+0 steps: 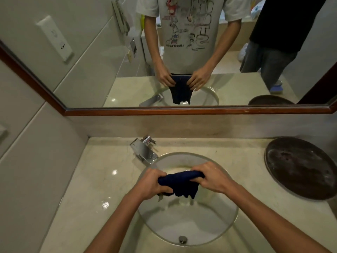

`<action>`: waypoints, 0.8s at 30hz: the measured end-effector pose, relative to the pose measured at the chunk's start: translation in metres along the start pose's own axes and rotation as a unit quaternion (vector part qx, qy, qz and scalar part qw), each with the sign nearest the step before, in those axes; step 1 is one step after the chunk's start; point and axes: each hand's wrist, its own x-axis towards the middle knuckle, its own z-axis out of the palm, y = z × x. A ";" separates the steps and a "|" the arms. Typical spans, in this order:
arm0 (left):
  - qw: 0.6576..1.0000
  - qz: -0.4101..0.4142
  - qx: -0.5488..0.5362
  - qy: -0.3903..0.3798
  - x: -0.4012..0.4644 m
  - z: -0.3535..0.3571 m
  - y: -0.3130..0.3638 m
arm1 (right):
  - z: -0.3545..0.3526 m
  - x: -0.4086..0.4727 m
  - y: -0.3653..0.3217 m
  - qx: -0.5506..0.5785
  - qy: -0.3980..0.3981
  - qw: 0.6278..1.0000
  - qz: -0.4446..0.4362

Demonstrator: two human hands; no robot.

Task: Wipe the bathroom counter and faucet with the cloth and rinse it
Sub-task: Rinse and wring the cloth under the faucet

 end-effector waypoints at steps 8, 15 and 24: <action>0.989 -0.018 -0.132 0.058 -0.008 0.010 0.000 | -0.004 0.003 0.008 0.006 0.000 1.000 0.012; 0.991 -0.037 -0.046 0.122 0.000 0.020 -0.004 | 0.013 0.002 0.010 0.057 0.044 0.996 0.060; 0.940 -0.146 -0.211 0.225 -0.016 0.045 -0.003 | 0.056 -0.003 -0.018 0.111 0.109 0.979 0.135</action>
